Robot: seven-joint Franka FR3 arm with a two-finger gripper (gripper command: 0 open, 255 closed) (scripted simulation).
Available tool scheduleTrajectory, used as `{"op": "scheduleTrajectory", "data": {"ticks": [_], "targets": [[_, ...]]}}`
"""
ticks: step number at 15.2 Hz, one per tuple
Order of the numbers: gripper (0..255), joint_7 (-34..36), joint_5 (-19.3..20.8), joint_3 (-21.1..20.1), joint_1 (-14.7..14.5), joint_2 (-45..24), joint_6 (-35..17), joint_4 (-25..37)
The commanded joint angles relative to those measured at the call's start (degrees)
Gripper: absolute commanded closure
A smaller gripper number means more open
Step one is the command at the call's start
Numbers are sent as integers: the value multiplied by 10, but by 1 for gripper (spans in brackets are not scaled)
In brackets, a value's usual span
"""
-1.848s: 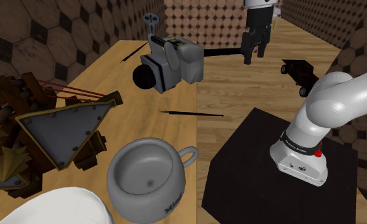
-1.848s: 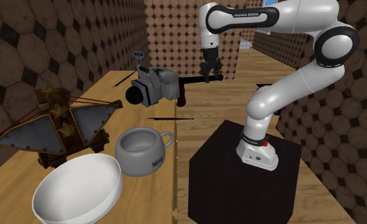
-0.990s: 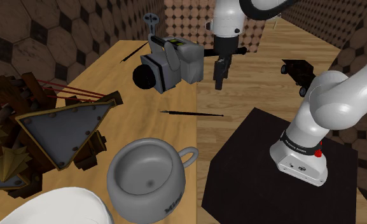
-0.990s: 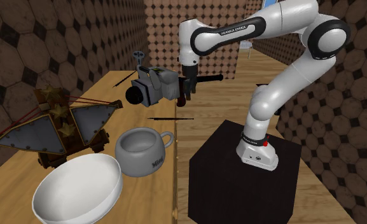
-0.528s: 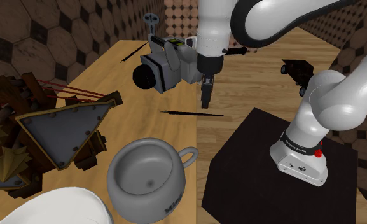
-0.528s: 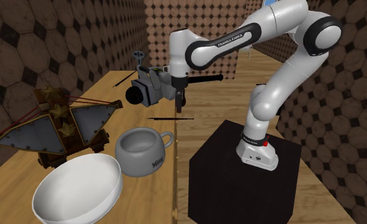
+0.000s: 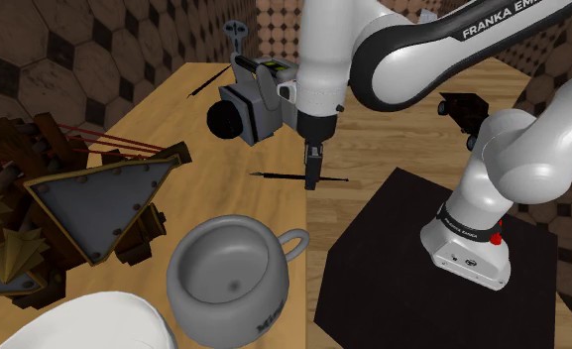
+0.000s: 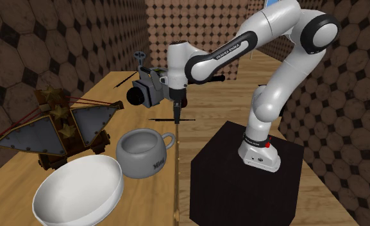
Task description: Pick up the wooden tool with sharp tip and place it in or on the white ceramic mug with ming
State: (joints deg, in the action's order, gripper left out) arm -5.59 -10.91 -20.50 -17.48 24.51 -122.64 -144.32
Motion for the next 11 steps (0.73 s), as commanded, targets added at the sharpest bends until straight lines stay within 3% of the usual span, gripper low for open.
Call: {"op": "scheduleTrajectory", "data": {"ticks": [1,9,10,11], "targets": [[0,1,-1,-4,-1,-10,-25,-15],[0,1,-1,-4,-1,-10,-25,-15],[255,1,-1,-4,-1,-10,-25,-15],[255,1,-1,-4,-1,-10,-25,-14]]}}
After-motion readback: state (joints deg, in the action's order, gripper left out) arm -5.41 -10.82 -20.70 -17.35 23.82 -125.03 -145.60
